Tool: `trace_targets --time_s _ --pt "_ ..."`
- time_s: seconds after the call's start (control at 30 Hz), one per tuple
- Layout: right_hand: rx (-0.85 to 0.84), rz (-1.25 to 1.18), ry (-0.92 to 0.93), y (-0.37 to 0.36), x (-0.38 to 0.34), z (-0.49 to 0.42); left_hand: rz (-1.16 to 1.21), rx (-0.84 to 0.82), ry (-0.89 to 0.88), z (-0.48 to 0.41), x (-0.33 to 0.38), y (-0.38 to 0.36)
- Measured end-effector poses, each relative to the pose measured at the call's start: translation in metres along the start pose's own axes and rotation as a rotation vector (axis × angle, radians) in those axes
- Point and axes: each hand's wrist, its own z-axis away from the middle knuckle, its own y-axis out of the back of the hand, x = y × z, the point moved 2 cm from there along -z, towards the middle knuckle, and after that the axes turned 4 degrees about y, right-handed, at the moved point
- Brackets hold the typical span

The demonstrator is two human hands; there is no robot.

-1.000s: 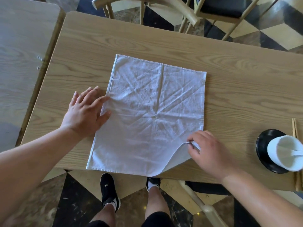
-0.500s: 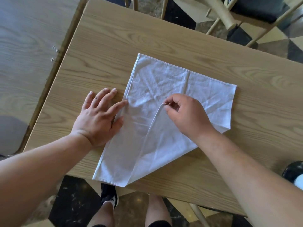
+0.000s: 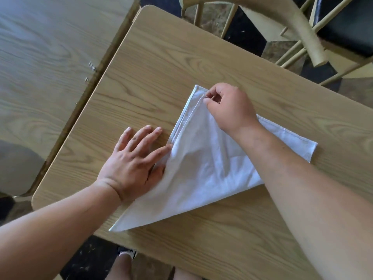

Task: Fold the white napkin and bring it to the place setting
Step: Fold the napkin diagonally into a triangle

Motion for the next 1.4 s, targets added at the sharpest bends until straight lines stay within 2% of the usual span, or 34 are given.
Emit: trace_targets --time_s 0.4,0.6,0.73,0.97,1.4 --pt "-0.167 0.088 0.014 -0.003 0.002 -0.039 0.023 0.023 0.007 0.000 0.000 -0.002" --pt "-0.230 0.036 -0.006 0.006 0.004 -0.036 0.027 0.032 0.008 0.000 0.001 -0.001" --pt "-0.197 0.172 -0.017 0.011 0.011 -0.031 0.044 0.056 0.021 0.001 0.001 -0.002" --pt "-0.177 0.201 -0.005 0.014 0.008 -0.028 0.119 0.074 0.041 0.003 -0.002 -0.002" --pt "-0.284 0.349 0.036 0.009 -0.009 -0.045 0.188 0.033 0.062 0.002 -0.004 0.001"
